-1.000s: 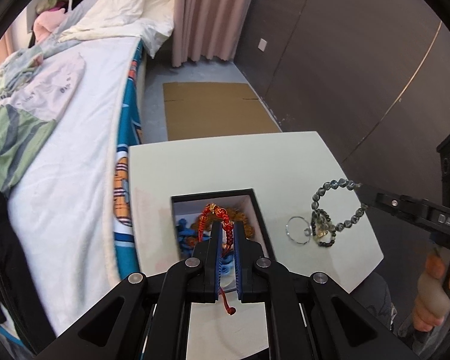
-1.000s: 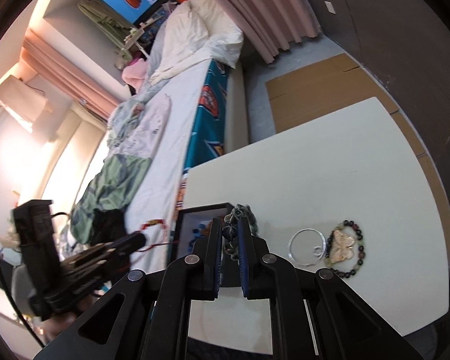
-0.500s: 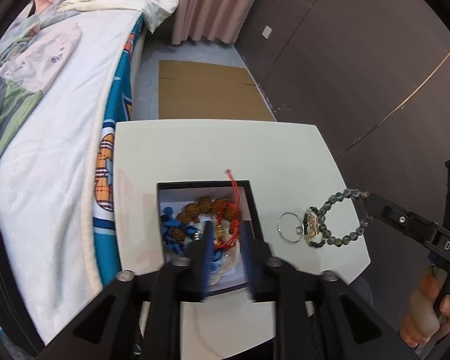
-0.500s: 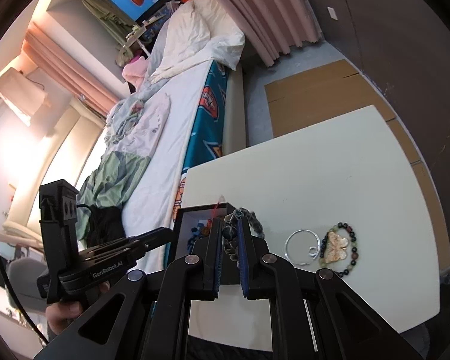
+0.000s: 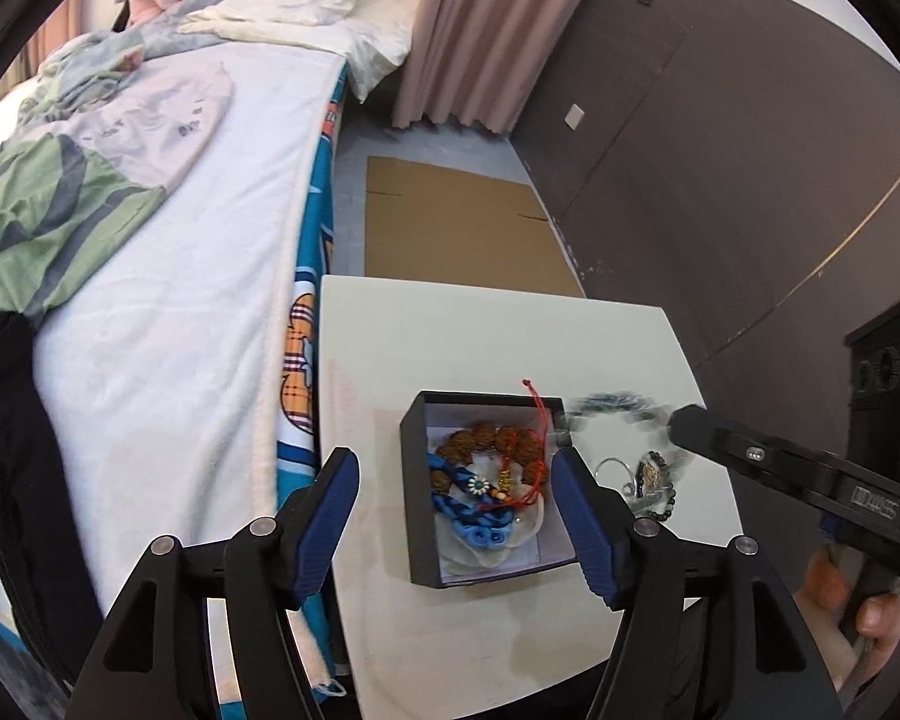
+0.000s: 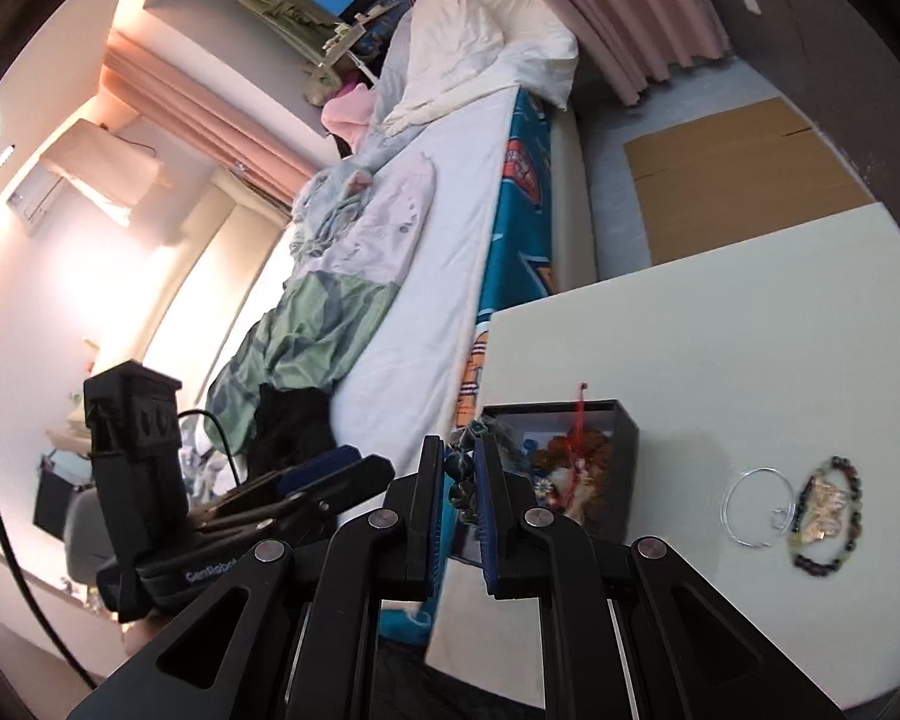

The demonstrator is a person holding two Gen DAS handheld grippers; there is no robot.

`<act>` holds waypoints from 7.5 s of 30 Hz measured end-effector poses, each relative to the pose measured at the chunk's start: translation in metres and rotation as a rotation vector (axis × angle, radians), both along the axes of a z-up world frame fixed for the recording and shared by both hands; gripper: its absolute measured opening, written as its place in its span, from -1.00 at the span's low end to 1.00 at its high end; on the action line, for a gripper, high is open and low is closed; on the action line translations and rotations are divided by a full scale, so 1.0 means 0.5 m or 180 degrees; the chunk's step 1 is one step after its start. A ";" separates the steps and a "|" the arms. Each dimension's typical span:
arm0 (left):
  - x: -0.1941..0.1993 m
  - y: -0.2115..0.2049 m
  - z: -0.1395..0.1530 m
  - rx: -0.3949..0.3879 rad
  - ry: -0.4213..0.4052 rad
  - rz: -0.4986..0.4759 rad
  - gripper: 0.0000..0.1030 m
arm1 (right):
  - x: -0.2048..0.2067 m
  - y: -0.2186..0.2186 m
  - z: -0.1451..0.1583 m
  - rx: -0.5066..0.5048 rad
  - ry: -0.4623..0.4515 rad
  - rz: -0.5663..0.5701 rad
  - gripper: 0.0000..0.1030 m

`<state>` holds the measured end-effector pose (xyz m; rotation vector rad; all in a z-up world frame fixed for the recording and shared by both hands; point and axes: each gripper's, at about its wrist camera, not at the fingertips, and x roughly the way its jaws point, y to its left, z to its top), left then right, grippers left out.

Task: Organize jewelry
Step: 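Lower the grey-bead bracelet into the box and open the right gripper, then reach the left gripper to the large silver hoop and grasp it, then carry the silver hoop to the box with the left gripper while the right gripper grasps the dark bead bracelet, then release the hoop into the box with the left gripper while the right gripper drops the bead bracelet in, then reach the left gripper to the gold butterfly brooch and grasp it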

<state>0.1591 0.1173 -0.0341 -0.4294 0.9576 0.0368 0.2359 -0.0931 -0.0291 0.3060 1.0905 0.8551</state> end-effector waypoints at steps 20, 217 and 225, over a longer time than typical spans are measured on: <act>0.038 -0.102 -0.013 0.0043 0.0032 -0.0366 0.31 | 0.008 -0.181 -0.046 -0.0271 0.0117 -0.0600 0.32; 0.132 -0.447 -0.135 0.0328 0.0369 -0.1388 0.42 | -0.020 -0.485 -0.149 -0.0748 0.0115 -0.1287 0.32; 0.149 -0.486 -0.186 0.0445 0.0577 -0.1347 0.35 | -0.034 -0.526 -0.165 -0.0677 0.0119 -0.1377 0.32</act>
